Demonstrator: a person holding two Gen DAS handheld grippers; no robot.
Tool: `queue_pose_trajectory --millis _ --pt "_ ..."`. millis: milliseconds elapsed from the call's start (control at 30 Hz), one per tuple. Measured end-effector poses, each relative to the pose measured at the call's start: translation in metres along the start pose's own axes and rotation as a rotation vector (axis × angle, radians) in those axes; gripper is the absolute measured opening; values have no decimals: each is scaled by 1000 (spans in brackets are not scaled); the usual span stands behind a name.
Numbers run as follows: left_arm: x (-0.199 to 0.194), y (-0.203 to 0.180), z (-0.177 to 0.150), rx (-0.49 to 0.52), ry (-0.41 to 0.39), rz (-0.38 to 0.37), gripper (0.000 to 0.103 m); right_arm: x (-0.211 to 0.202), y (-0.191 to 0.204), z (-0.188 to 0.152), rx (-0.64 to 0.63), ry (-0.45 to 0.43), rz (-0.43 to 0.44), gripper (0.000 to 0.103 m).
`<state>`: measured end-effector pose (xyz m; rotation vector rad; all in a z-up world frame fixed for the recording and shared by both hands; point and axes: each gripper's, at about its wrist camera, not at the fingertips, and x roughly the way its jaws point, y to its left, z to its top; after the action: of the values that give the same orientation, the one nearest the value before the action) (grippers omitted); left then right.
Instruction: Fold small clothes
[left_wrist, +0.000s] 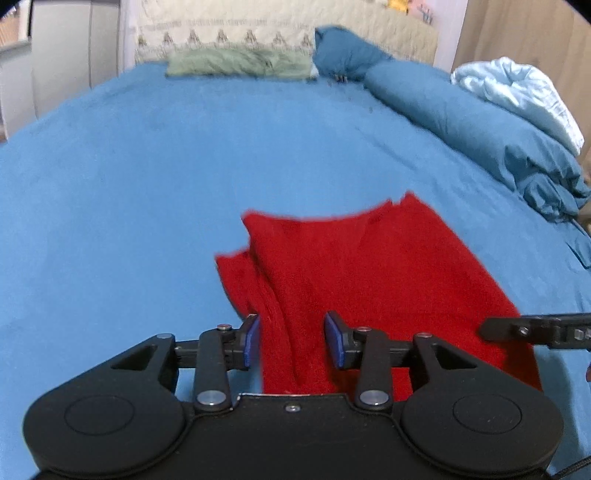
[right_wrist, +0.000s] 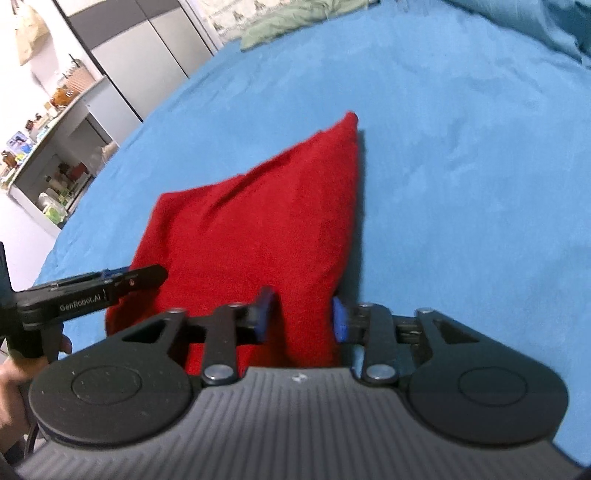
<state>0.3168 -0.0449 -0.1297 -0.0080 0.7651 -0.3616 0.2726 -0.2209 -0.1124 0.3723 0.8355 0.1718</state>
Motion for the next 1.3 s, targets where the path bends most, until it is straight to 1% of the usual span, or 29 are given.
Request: queue_pose_trajectory --millis 67,100,133,167,200,233,267,300,333,433,500,567,633,700,800,867,967,1167,1300 --pt "-19 -1 5 3 -53 1 45 -15 6 -2 -17 -47 10 72" --pt "-34 -1 9 1 -83 1 52 -26 11 -2 -33 -74 7 75" --pt "-47 -2 12 -2 -104 6 65 -39 16 -3 -46 -104 2 80" --pt "-64 -3 15 -5 -130 16 72 -51 20 -4 -54 -126 2 85" --pt "-85 -4 18 -5 -161 27 83 -67 27 -4 -63 -154 2 89" --pt "-103 -5 20 0 -188 35 91 -83 32 -4 -70 -173 -2 97" --pt "-122 -8 22 4 -212 44 94 -104 41 -5 -77 -201 -13 103" --pt "-146 -10 24 6 -229 53 99 -122 48 -5 -81 -225 -21 103" --pt "-162 -12 24 7 -236 57 103 -141 56 -6 -85 -246 -29 103" --pt "-216 -19 23 7 -247 70 103 -201 80 -12 -101 -304 -70 103" --pt "-253 -23 17 4 -259 104 103 -238 96 -18 -125 -320 -118 103" --pt "-279 -27 11 -13 -259 126 103 -270 110 -29 -152 -329 -176 103" --pt "-301 -30 0 -28 -254 147 103 -291 119 -42 -171 -328 -227 103" --pt "-318 -33 -13 -32 -244 185 103 -309 129 -60 -183 -316 -281 103" --pt "-335 -40 -35 -27 -222 237 103 -319 137 -86 -195 -285 -365 103" --pt "-345 -41 -49 -25 -211 247 103 -318 143 -103 -211 -263 -404 103" --pt "-353 -44 -68 -19 -189 249 103 -315 146 -125 -209 -230 -413 103" --pt "-344 -54 -95 2 -113 254 103 -310 148 -162 -168 -188 -480 103" --pt "-344 -62 -105 32 -100 261 103 -308 147 -173 -144 -166 -480 103"
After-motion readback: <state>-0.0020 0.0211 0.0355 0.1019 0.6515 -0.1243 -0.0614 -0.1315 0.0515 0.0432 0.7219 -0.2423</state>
